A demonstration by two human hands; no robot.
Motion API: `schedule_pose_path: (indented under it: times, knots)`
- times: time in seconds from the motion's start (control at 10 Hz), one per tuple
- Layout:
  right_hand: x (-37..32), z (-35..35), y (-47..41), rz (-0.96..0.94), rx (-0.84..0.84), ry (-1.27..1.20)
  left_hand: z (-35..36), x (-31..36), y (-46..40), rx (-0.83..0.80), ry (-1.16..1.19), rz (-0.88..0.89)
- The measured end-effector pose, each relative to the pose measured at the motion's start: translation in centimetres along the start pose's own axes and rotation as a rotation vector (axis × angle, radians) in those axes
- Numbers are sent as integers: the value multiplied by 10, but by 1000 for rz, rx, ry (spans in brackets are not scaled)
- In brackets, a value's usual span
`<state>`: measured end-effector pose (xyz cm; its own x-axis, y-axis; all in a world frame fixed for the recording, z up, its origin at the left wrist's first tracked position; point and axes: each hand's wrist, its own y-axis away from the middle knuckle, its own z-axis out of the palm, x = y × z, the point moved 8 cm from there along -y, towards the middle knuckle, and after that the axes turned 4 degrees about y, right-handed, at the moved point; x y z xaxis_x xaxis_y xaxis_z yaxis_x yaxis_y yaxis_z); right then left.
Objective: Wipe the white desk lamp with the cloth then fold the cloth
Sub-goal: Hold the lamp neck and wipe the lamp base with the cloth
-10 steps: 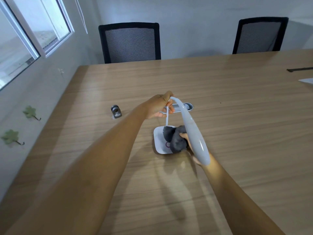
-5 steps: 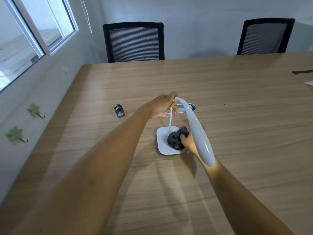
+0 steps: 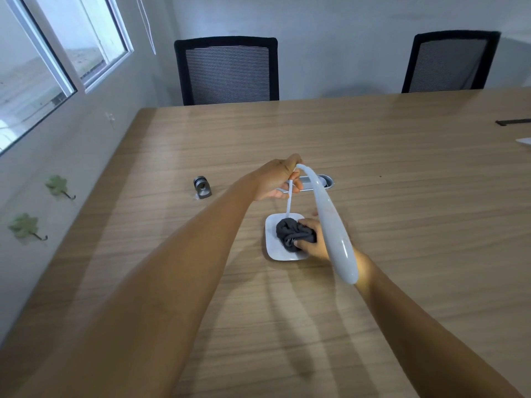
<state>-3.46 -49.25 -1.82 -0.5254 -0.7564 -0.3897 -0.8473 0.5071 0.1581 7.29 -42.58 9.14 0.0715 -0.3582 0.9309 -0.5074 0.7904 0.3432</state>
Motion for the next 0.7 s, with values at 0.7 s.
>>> schedule_pose_path:
  times: [0.7]
  knots:
    - [39, 30, -40, -36, 240, -90, 0, -2, -3, -19, -24, 11]
